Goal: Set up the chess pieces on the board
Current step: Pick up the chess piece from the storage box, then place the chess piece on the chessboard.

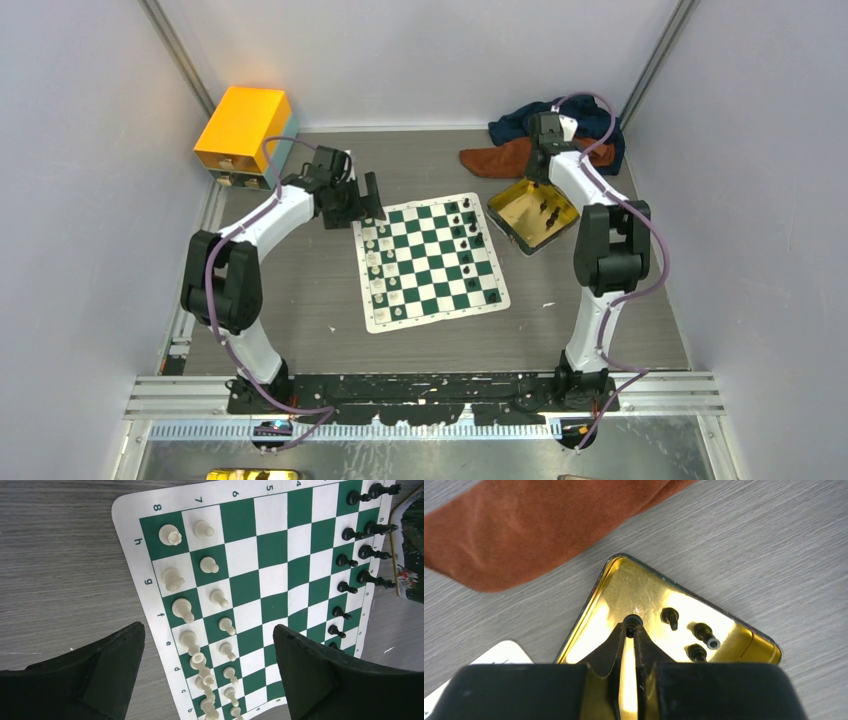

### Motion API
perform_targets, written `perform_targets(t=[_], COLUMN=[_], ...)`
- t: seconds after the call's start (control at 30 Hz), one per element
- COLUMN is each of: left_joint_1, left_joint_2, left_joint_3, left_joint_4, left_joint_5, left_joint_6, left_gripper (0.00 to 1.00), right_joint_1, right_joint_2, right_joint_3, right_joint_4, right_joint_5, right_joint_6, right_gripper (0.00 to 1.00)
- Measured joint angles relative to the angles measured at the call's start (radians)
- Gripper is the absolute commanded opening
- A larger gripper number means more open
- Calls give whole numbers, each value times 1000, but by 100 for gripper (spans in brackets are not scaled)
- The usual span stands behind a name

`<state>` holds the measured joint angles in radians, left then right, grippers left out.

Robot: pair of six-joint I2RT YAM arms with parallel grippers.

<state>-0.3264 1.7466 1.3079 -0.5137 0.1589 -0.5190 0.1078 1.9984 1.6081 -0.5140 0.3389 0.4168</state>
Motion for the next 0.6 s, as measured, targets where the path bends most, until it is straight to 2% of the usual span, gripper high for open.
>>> perform_targets(t=[0.23, 0.6], left_joint_1=[0, 0], left_joint_2=[-50, -102], left_joint_3=[-11, -50], left_joint_4=[0, 1], left_joint_5=[0, 0], left_joint_6=[1, -1], left_gripper=[100, 100], right_joint_1=[72, 351], right_joint_2=[-158, -559], right_joint_3=[-93, -399], right_joint_4=[-39, -128], right_joint_5=[0, 1], right_joint_6=[-19, -11], right_gripper=[1, 1])
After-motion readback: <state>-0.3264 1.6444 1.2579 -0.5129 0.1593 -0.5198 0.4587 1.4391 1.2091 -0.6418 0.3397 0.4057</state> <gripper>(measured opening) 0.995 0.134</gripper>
